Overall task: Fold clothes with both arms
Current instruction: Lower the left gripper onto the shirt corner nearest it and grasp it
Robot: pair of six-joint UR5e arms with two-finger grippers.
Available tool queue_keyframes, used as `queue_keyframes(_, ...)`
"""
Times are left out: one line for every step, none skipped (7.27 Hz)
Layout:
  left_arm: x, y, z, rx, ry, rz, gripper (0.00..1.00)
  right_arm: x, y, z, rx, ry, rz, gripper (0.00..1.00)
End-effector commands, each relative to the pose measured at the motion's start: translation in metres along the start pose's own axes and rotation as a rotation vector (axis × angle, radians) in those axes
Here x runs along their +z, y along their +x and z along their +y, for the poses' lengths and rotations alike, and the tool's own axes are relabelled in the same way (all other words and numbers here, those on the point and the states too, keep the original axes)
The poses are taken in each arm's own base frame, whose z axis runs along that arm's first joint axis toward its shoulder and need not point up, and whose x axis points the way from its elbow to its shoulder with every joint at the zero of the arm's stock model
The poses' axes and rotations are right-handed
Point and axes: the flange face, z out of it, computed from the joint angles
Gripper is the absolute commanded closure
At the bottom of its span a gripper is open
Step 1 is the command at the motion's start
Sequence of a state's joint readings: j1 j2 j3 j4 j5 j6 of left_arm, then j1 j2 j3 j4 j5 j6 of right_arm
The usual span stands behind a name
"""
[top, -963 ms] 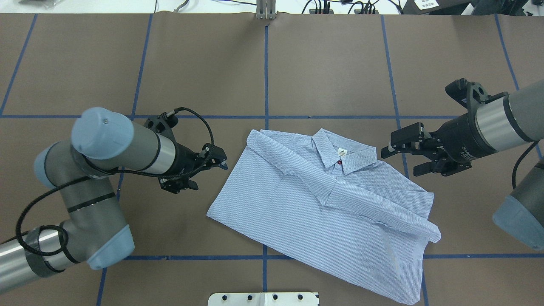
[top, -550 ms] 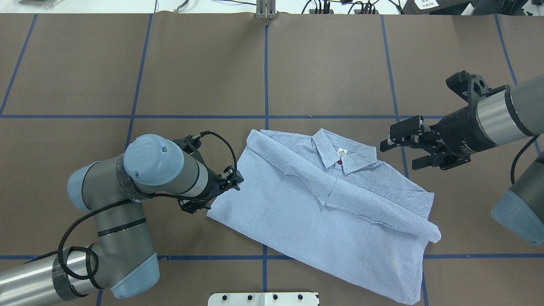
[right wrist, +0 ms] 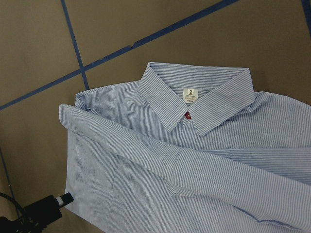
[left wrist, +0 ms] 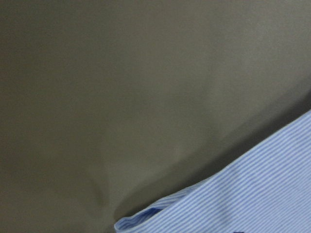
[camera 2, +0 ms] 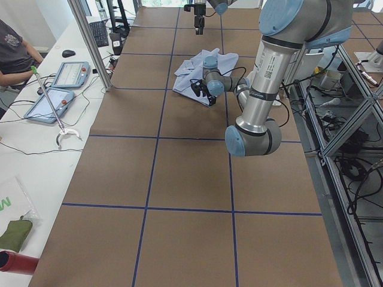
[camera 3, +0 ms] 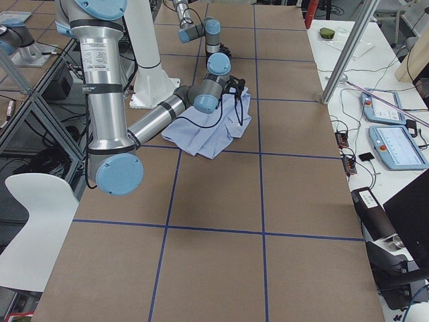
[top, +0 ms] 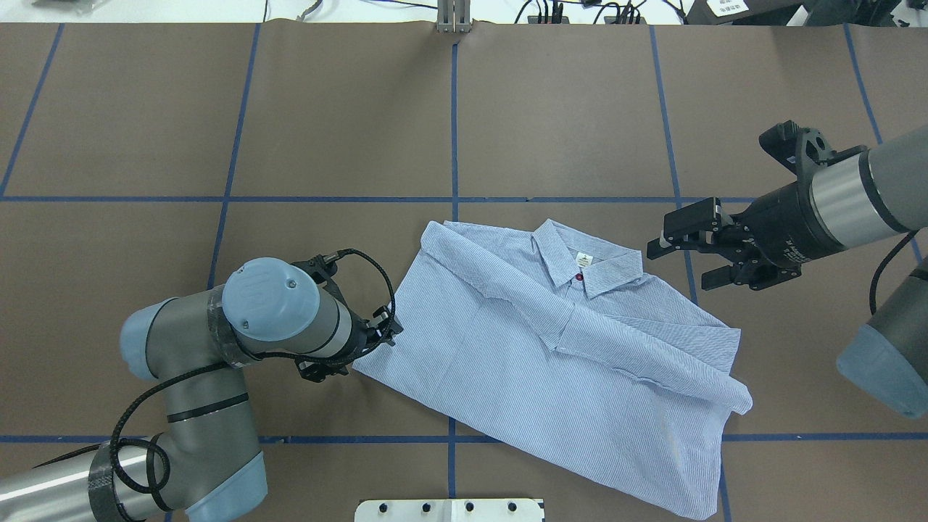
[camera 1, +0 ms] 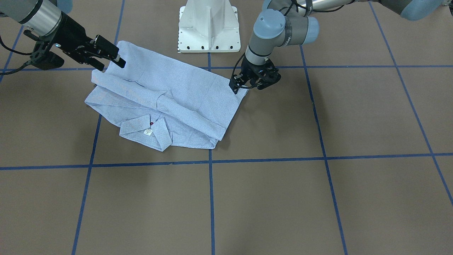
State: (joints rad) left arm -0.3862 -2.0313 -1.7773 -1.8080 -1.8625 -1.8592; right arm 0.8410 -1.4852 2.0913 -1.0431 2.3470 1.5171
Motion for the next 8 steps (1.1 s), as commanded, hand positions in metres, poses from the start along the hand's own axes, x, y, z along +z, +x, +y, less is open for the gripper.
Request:
queue_keyframes(0.0104,-0.0068,0.0134,0.006,-0.011,-0.035,0.21,0.002,0.0011,0.0003,0.002,-0.003,0.004,0.0)
queue_keyframes(0.0104,-0.0068,0.0135,-0.005,-0.011,-0.035,0.28,0.0019,0.001,0.0004,0.001,-0.003,0.003,0.0)
queue_keyframes(0.0108,-0.007,0.0144,-0.006,-0.012,-0.036,0.38,0.0019,0.001,0.0004,0.001,-0.003,0.003,0.0)
queue_keyframes(0.014,-0.008,0.0142,-0.008,-0.011,-0.042,0.5,0.0019,0.001,0.0004,0.001,-0.003,0.003,0.0)
queue_keyframes(0.0121,-0.006,0.0144,-0.008,-0.012,-0.037,0.57,0.0015,0.0012,-0.0002,0.003,-0.002,0.004,0.0)
queue_keyframes(0.0112,-0.0044,0.0151,-0.007,-0.013,-0.035,0.58,0.0009,0.0013,-0.0006,0.003,-0.001,0.003,0.0)
queue_keyframes(0.0097,-0.0032,0.0149,-0.005,-0.012,-0.031,0.58,0.0009,0.0013,-0.0006,0.003,0.0,0.003,0.0)
queue_keyframes(0.0104,-0.004,0.0134,-0.009,-0.011,-0.033,0.63,0.0009,0.0013,-0.0006,0.003,0.0,0.003,0.0)
